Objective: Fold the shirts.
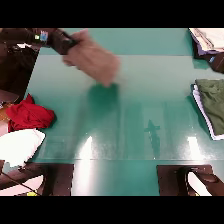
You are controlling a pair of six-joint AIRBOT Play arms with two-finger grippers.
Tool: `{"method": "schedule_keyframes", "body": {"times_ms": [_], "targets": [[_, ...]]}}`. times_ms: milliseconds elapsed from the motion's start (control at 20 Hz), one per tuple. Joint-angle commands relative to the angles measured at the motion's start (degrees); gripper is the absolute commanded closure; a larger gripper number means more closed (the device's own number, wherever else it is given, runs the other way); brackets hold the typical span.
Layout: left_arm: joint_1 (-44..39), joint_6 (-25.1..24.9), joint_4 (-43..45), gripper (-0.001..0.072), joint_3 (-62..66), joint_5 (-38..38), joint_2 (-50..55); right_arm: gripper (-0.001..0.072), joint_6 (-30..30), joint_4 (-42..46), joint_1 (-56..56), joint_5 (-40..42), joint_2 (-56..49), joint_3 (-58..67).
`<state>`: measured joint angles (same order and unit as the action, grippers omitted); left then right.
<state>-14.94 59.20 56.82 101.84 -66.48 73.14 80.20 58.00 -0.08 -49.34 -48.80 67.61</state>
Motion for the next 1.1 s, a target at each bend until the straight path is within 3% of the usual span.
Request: {"method": "schedule_keyframes", "body": {"times_ms": [0, 200, 300, 350, 400, 450, 550, 650, 800, 1050], "targets": [[-8.7, -9.6, -13.9, 0.0681, 2.8, -4.2, -1.7, 0.0695, 0.3, 0.1, 0.0, -2.6, -3.7, 8.5], [-12.7, -9.6, -4.5, 0.0681, 1.4, -5.0, 2.7, 0.0694, 0.3, 0.1, 1.0, -11.4, -10.5, 17.6], [-12.0, -5.5, -0.5, 0.0680, -1.0, -1.9, 6.6, 0.0695, 0.3, 0.2, 1.8, -14.8, -12.8, 20.2], [-11.7, -2.8, 2.4, 0.0628, -2.0, -0.2, 8.8, 0.0695, 0.3, 0.2, 1.8, -16.1, -13.8, 21.0], [-11.5, 0.3, 5.1, 0.0357, -2.8, 1.2, 11.2, 0.0695, 0.3, 0.0, 1.9, -17.0, -14.5, 21.4], [-10.9, 3.6, 7.6, 0.0141, -2.9, 1.4, 13.3, 0.0695, 0.3, 0.2, 1.8, -17.6, -14.9, 21.4], [-8.0, 10.7, 10.1, 0.0166, -2.9, -0.3, 15.3, 0.0695, 0.3, 0.5, 1.7, -18.5, -15.1, 21.0], [-3.0, 14.5, 9.6, 0.0166, -2.9, -4.9, 14.4, 0.0695, 0.2, 0.5, 1.3, -18.7, -15.2, 20.8], [4.0, 15.9, 5.2, 0.0166, -5.6, -14.9, 12.4, 0.0695, -1.3, 0.8, 1.3, -18.6, -15.2, 20.8], [1.1, 14.9, -2.7, 0.0166, -30.7, -8.1, 6.7, 0.0695, -1.3, 1.4, 1.3, -18.6, -15.2, 20.8]]}}
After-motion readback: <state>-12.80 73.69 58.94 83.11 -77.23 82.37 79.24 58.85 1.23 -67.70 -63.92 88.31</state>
